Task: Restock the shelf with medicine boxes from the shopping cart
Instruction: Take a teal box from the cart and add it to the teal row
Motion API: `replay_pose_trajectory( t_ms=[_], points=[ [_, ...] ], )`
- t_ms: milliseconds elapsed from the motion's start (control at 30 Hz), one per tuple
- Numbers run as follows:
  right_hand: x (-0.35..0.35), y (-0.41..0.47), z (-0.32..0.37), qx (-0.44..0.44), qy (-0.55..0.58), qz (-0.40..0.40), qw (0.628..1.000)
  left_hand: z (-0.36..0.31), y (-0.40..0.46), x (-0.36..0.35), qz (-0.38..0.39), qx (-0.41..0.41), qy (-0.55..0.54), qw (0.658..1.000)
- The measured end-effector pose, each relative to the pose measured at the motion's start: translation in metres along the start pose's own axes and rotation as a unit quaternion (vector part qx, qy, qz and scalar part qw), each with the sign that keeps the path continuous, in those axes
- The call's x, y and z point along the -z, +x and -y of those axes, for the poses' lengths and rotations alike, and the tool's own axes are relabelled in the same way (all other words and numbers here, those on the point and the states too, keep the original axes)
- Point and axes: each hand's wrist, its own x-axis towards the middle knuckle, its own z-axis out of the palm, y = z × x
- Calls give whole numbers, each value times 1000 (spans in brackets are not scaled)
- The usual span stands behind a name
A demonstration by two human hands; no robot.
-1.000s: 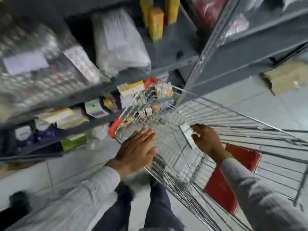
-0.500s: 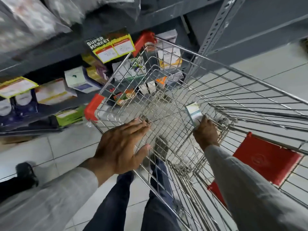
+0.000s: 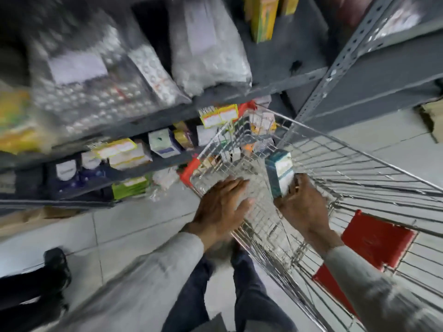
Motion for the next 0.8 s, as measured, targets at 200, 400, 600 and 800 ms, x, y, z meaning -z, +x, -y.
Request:
replay_pose_trajectory(
  t_ms=[200, 400, 600, 800],
  points=[
    [120, -18, 116, 116, 131, -197, 965, -32, -24, 136, -272, -81, -30, 958],
    [235, -8, 249, 250, 258, -307, 881, -46, -59, 298, -485, -124, 8, 865],
    [297, 17, 363, 306, 280, -333, 847, -21, -87, 408, -580, -35, 50, 812],
    [306, 56, 423, 276, 234, -330, 872, 17, -99, 436, -516, 78, 80, 849]
  ],
)
